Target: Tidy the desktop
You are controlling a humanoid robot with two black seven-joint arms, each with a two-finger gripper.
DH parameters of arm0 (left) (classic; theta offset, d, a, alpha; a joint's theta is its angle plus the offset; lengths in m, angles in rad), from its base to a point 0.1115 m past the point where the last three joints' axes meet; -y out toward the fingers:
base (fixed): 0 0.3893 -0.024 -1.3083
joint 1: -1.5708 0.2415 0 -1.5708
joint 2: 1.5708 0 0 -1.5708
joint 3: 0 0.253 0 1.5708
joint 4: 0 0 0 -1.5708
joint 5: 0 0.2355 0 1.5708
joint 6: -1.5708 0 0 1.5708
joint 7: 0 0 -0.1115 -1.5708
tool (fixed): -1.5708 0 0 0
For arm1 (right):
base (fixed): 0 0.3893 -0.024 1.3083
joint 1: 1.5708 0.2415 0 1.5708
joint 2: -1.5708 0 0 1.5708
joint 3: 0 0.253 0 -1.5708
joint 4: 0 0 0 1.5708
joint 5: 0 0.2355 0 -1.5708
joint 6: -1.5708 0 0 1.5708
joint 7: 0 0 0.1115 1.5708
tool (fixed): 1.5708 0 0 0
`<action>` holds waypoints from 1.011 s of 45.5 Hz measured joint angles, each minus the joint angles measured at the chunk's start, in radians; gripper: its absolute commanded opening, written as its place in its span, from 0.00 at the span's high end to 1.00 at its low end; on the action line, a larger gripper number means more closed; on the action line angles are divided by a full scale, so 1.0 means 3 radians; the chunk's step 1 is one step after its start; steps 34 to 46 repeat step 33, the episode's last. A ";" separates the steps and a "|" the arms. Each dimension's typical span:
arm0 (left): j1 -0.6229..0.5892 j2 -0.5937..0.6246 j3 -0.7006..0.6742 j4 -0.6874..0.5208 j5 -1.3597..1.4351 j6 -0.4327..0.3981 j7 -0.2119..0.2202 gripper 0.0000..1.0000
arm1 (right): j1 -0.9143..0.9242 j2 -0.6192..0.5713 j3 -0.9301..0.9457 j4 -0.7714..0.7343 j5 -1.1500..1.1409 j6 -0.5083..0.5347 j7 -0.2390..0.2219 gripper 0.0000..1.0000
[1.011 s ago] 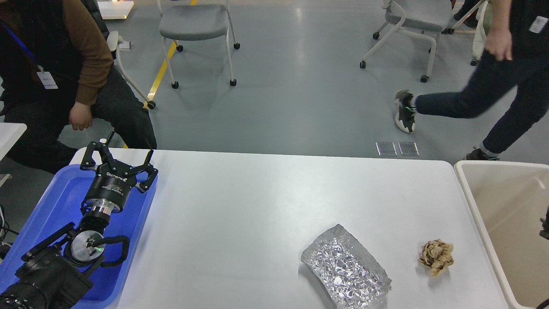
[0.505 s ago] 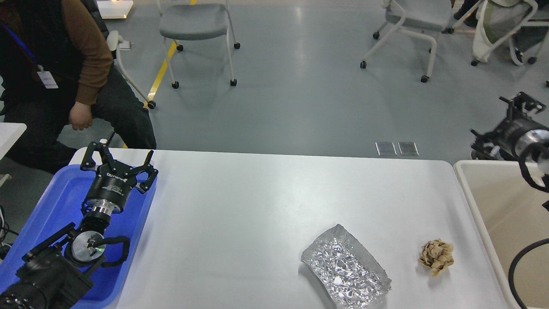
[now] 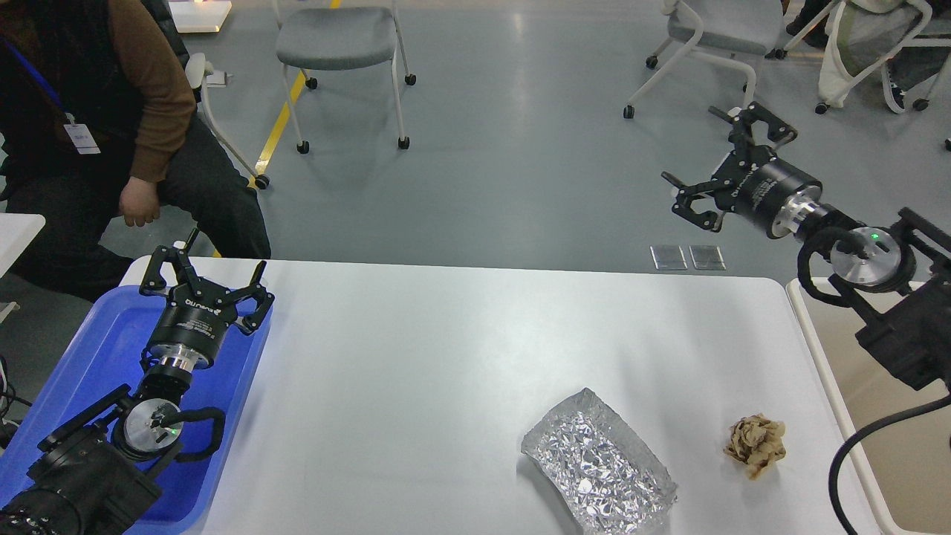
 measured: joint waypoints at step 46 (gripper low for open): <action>0.0000 0.0000 0.0000 0.0000 -0.0001 0.0000 0.0000 0.00 | -0.0668 0.0568 0.0024 -0.0002 -0.0002 0.0216 0.0255 0.00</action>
